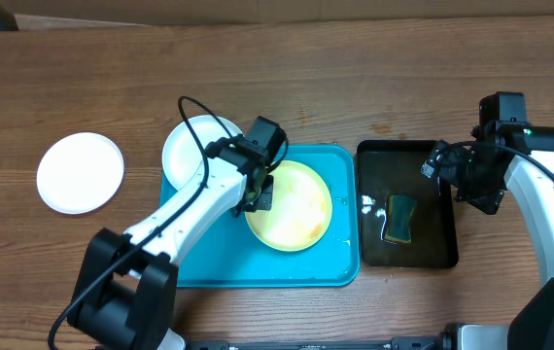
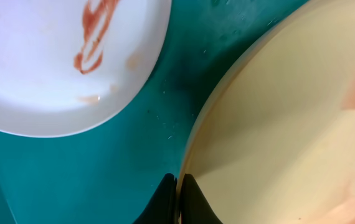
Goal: Clean dirty plates on tray and stack at the side
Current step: 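Lift the yellow plate off the blue tray with the left gripper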
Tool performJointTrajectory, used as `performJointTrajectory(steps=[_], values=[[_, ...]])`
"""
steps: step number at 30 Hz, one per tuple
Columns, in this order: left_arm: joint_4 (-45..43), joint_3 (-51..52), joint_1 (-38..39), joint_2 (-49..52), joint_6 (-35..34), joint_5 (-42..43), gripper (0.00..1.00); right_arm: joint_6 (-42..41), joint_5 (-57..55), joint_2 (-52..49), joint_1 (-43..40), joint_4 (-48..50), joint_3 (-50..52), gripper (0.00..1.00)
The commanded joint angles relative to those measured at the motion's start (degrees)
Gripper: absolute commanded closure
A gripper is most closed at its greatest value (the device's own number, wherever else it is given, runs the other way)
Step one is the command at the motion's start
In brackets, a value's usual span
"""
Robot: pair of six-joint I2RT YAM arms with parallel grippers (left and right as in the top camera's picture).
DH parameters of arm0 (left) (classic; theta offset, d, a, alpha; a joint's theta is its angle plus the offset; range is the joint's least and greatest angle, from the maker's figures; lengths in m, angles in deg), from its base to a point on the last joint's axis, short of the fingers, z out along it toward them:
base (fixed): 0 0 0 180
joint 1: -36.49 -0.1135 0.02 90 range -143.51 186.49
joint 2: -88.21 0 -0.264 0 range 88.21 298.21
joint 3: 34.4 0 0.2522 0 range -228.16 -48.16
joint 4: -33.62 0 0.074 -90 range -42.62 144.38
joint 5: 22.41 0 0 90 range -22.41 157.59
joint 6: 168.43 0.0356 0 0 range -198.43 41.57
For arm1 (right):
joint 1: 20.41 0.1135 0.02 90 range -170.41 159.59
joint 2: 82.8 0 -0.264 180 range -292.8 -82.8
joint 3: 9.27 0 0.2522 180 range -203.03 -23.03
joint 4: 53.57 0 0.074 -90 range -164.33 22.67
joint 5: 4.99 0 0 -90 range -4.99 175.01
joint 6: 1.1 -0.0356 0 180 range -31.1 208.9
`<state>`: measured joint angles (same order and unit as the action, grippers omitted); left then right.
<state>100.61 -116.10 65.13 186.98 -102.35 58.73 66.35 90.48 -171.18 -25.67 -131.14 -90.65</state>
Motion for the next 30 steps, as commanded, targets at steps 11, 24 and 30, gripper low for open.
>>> performJointTrajectory(steps=[11, 24, 30], values=[[-0.09, -7.96, 2.23, -7.17, -1.36, -7.43, 0.96, 0.28, -0.87, 0.61, -0.09, 0.28, -0.87, 0.0], [-4.7, -13.55, 4.59, -7.17, -0.46, -7.82, 0.96, 0.28, -0.87, 0.61, -0.09, 0.28, -0.87, 0.0], [-8.39, -13.55, 7.48, -7.17, -0.28, -8.24, 0.96, 0.31, -0.87, 0.61, -0.09, 0.39, -0.87, 0.0]])
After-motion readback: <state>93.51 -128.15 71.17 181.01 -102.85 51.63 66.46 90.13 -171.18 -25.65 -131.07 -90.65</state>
